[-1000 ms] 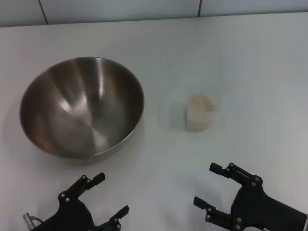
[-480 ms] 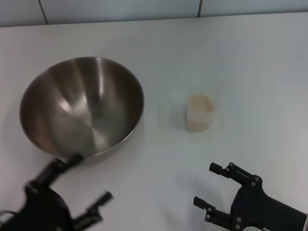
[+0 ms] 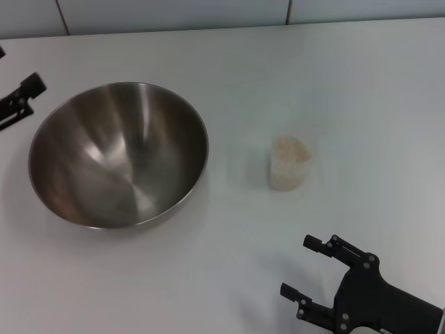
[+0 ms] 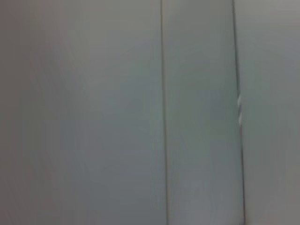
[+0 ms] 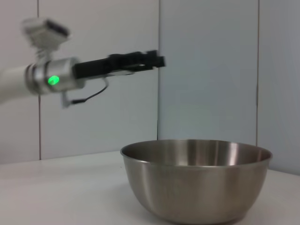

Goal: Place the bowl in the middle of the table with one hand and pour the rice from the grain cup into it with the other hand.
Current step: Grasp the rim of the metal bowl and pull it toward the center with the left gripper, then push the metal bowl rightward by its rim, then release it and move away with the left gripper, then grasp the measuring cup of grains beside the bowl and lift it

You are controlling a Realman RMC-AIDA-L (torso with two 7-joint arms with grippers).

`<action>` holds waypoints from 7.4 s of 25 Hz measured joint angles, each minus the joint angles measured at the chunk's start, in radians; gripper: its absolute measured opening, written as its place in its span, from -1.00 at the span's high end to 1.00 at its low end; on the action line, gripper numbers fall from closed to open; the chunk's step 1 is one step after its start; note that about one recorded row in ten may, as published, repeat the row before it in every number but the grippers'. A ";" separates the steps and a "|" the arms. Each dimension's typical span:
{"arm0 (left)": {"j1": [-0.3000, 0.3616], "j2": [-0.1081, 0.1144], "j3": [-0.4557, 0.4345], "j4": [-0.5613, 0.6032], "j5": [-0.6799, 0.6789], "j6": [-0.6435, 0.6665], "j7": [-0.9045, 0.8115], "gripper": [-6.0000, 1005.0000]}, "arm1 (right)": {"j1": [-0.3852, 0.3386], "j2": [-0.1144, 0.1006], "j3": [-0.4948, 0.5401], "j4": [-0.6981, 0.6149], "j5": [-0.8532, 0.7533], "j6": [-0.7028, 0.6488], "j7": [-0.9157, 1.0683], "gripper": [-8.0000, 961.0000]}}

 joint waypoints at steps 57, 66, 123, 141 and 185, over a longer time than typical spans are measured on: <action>-0.327 0.015 0.505 0.367 0.976 -0.369 -0.916 0.59 | -0.003 -0.002 0.002 0.023 0.003 0.006 -0.049 -0.61; -0.513 0.099 0.303 0.100 0.984 -0.283 -0.916 0.85 | -0.003 -0.002 0.002 0.023 0.003 0.006 -0.049 -0.61; -0.512 0.029 0.232 0.411 0.870 -0.101 -0.862 -0.06 | 0.007 0.000 0.002 0.023 0.002 0.005 -0.051 -0.61; 0.470 0.009 0.525 0.477 -0.303 -0.121 0.159 -0.61 | 0.003 -0.002 0.039 0.025 0.003 0.005 -0.047 -0.61; 0.259 0.062 0.432 -0.505 -0.170 -0.049 0.717 -0.60 | -0.008 0.005 0.579 0.233 0.056 0.329 -0.258 -0.61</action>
